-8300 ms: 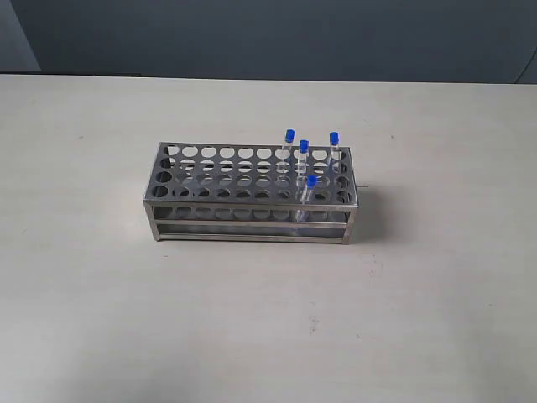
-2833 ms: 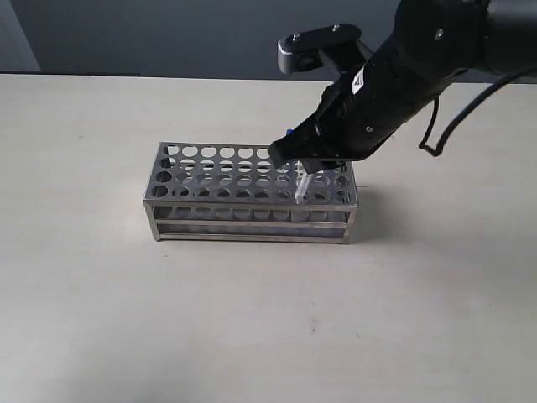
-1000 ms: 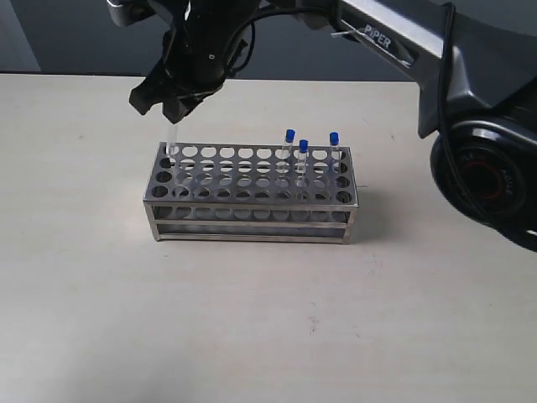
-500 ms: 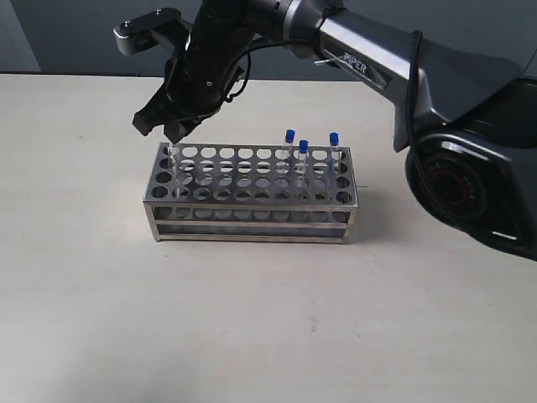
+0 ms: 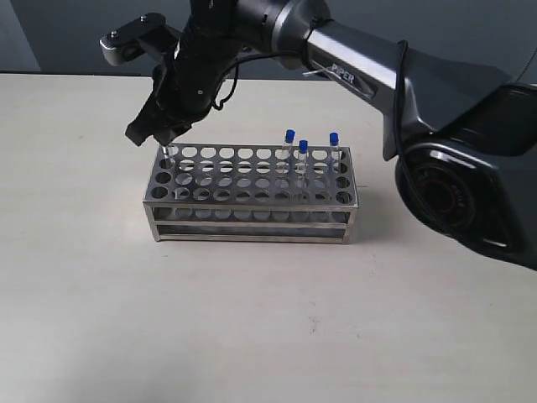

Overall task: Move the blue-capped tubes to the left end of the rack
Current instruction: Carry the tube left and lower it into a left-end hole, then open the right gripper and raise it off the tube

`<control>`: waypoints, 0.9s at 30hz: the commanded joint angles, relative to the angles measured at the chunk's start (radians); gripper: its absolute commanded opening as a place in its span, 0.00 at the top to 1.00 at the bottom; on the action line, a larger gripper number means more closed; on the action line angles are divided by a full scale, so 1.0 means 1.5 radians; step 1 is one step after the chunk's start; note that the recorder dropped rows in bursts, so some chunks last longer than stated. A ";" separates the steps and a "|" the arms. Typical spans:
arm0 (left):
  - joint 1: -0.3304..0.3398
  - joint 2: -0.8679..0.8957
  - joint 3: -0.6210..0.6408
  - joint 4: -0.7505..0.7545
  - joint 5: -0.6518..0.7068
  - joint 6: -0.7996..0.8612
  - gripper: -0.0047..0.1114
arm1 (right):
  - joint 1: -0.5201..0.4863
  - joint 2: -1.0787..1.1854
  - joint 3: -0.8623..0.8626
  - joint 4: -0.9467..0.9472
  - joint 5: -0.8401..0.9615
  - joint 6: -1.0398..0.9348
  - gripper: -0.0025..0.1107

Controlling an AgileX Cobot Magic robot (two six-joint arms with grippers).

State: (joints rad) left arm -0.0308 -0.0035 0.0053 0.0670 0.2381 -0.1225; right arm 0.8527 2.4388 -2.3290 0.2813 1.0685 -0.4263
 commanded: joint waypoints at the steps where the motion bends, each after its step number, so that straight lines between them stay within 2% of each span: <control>1: -0.003 0.002 -0.004 0.001 -0.005 0.000 0.95 | 0.014 0.000 -0.004 0.033 -0.005 0.006 0.98; 4: -0.003 0.002 -0.004 0.001 -0.005 0.000 0.95 | 0.014 0.000 -0.004 0.004 -0.004 0.058 0.97; 12: -0.003 0.002 -0.004 0.001 -0.005 0.000 0.95 | 0.014 0.000 -0.004 -0.008 -0.007 0.082 0.61; 22: -0.003 0.002 -0.004 0.001 -0.005 0.000 0.95 | 0.014 -0.017 -0.004 -0.008 0.008 0.121 0.63; 27: -0.003 0.002 -0.004 0.001 -0.005 0.000 0.95 | 0.014 -0.056 -0.004 -0.053 0.042 0.149 0.63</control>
State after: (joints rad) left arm -0.0308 -0.0035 0.0053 0.0670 0.2381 -0.1225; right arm 0.8731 2.4055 -2.3290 0.2380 1.1022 -0.2229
